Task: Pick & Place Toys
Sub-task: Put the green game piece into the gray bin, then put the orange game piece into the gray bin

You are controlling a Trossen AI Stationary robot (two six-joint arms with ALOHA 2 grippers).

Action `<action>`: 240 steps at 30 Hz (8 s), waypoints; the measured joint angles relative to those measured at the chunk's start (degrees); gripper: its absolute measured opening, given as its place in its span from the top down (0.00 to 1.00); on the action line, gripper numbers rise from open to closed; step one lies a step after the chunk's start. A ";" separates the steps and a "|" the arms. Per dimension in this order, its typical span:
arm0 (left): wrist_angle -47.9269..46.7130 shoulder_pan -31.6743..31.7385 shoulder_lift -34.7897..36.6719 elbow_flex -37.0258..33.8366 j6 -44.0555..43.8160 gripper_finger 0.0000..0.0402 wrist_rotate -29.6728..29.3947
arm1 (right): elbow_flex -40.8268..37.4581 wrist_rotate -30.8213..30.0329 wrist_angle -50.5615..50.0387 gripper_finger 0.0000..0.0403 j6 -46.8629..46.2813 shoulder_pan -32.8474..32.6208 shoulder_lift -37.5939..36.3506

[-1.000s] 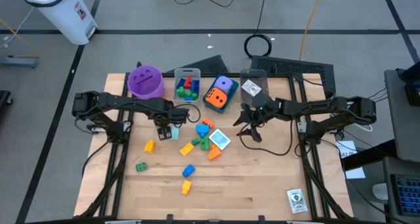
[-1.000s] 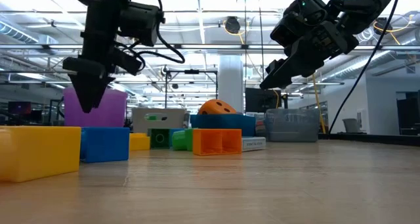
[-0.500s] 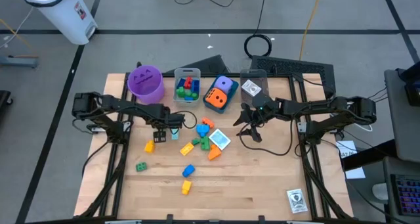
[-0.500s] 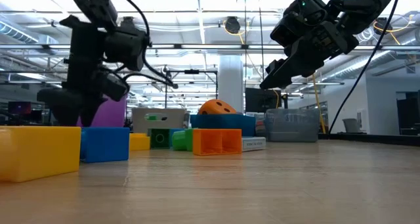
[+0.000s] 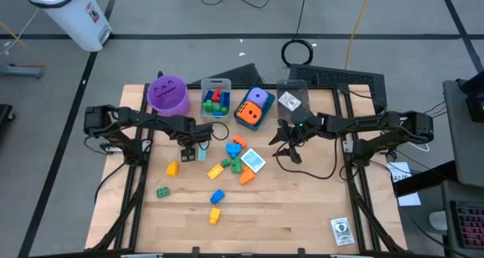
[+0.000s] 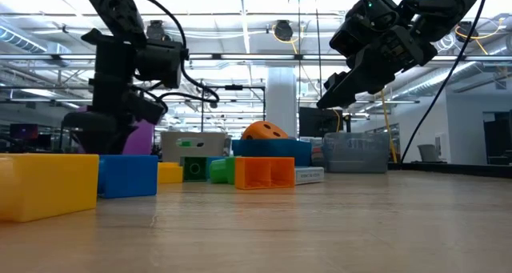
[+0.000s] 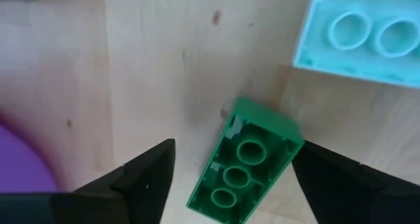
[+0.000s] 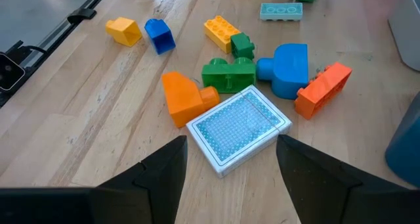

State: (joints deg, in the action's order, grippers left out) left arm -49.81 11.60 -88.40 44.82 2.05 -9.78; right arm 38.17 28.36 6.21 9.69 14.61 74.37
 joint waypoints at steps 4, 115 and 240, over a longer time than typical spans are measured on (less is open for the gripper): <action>0.62 0.11 0.00 0.00 -0.03 0.36 1.24 | 0.00 0.00 -0.01 0.43 0.01 0.01 0.00; 90.19 -14.24 15.47 -12.24 -0.66 0.43 5.10 | 16.83 -37.56 16.70 0.53 -21.03 -8.01 35.41; 62.85 9.64 14.12 -4.00 7.87 0.74 9.60 | 12.11 -25.51 1.49 0.41 -0.97 -7.50 -2.00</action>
State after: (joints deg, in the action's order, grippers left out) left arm 13.03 21.23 -74.28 40.82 9.92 -0.19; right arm 50.28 2.85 7.69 8.72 7.11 72.37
